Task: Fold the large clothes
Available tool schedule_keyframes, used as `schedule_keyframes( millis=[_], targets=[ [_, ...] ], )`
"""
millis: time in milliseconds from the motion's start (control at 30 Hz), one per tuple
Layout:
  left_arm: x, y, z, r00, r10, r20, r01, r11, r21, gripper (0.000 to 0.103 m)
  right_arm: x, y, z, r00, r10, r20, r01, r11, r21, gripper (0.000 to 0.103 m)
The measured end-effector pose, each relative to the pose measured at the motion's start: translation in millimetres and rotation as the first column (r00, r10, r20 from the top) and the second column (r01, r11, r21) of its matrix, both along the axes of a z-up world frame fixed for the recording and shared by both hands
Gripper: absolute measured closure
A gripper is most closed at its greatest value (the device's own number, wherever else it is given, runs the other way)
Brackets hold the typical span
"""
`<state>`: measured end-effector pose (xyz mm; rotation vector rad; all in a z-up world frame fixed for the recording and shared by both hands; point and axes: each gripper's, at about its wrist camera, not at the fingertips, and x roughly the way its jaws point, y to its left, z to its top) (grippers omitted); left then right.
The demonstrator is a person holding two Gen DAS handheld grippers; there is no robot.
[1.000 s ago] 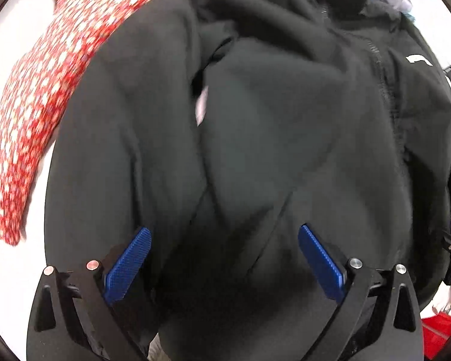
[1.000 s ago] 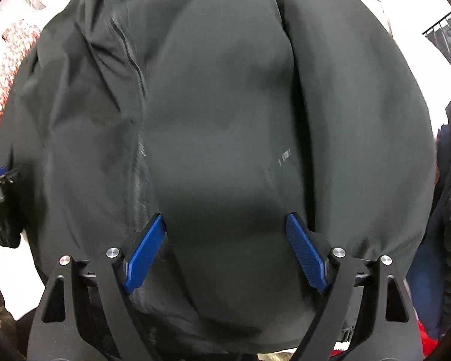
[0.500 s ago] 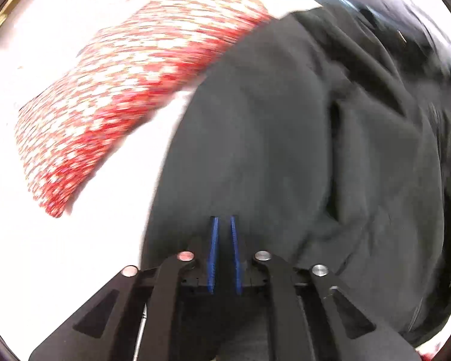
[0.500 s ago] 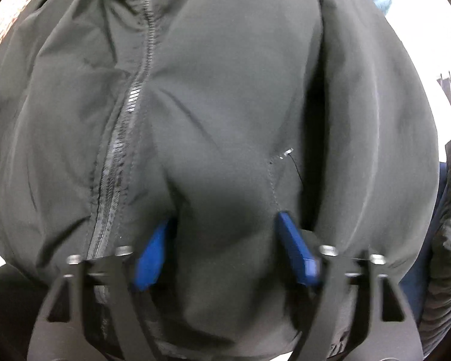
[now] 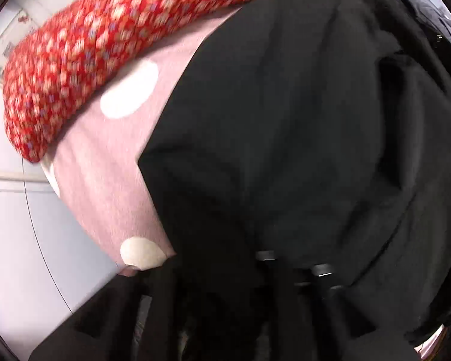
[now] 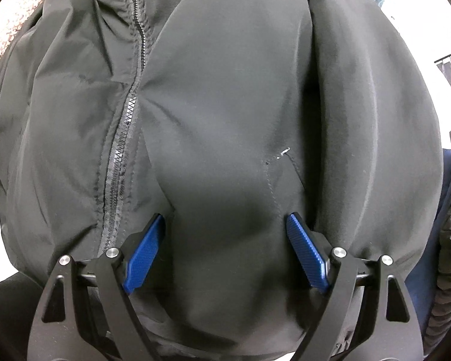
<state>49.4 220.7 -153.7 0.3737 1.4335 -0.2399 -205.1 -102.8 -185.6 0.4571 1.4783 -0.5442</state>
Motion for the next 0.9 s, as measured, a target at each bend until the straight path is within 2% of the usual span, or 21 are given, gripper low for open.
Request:
schedule_keyframes(
  millis=[67, 133, 200, 267, 400, 467, 500, 600, 667, 700, 733, 767, 800, 833, 900],
  targets=[
    [13, -3, 31, 0.998, -0.011, 0.063, 0.012, 1.0, -0.027, 0.097, -1, 7, 0, 1.0, -0.007, 0.005, 0.007, 1.0, -0.016, 0.021],
    [32, -4, 74, 0.98, -0.041, 0.192, 0.048, 0.998, -0.028, 0.097, -5, 10, -2, 1.0, -0.017, 0.016, 0.017, 1.0, -0.016, 0.021],
    [60, 1, 128, 0.929, -0.063, 0.365, 0.069, 0.998, -0.004, 0.097, -7, 7, 0, 1.0, -0.02, 0.023, 0.02, 1.0, -0.01, 0.021],
    [96, 17, 179, 0.874, -0.025, 0.485, 0.036, 0.999, -0.014, 0.097, -8, 7, 3, 1.0, -0.022, 0.021, 0.023, 1.0, -0.019, 0.021],
    [182, 53, 251, 0.807, 0.099, 0.583, -0.06, 0.995, -0.085, 0.098, -7, 2, 22, 0.998, -0.04, 0.041, 0.041, 0.999, -0.028, 0.021],
    [217, 57, 267, 0.799, 0.103, 0.592, -0.061, 0.994, -0.09, 0.098, -12, 2, 29, 0.997, -0.055, 0.048, 0.056, 0.998, -0.037, 0.021],
    [213, 37, 282, 0.791, 0.092, 0.605, -0.065, 0.996, -0.067, 0.098, -17, -2, 32, 0.997, -0.061, 0.049, 0.063, 0.997, -0.04, 0.021],
    [261, 27, 277, 0.774, 0.062, 0.63, -0.092, 0.996, 0.014, 0.098, -24, -3, 40, 0.994, -0.095, 0.057, 0.097, 0.994, -0.046, 0.021],
    [301, 5, 268, 0.787, 0.09, 0.61, -0.149, 0.988, 0.046, 0.098, -30, -3, 45, 0.99, -0.121, 0.066, 0.124, 0.991, -0.043, 0.021],
    [313, -8, 256, 0.801, 0.116, 0.587, -0.187, 0.98, 0.061, 0.098, -31, -2, 47, 0.989, -0.129, 0.071, 0.132, 0.99, -0.042, 0.021],
    [326, -6, 235, 0.83, 0.143, 0.539, -0.227, 0.969, 0.093, 0.094, -32, -1, 49, 0.988, -0.134, 0.071, 0.138, 0.99, -0.042, 0.021],
    [313, -8, 232, 0.85, 0.147, 0.506, -0.235, 0.965, 0.114, 0.094, -33, 1, 50, 0.988, -0.139, 0.062, 0.142, 0.989, -0.048, 0.021],
    [330, -17, 217, 0.869, 0.141, 0.475, -0.23, 0.964, 0.135, 0.082, -34, 2, 50, 0.988, -0.143, 0.052, 0.146, 0.988, -0.056, 0.021],
    [333, -22, 196, 0.891, 0.123, 0.438, -0.212, 0.964, 0.161, 0.05, -35, 4, 51, 0.988, -0.149, 0.046, 0.152, 0.986, -0.062, 0.021],
    [322, -23, 173, 0.906, 0.089, 0.415, -0.174, 0.97, 0.171, 0.005, -38, 6, 55, 0.984, -0.17, 0.055, 0.173, 0.983, -0.06, 0.021]
  ],
)
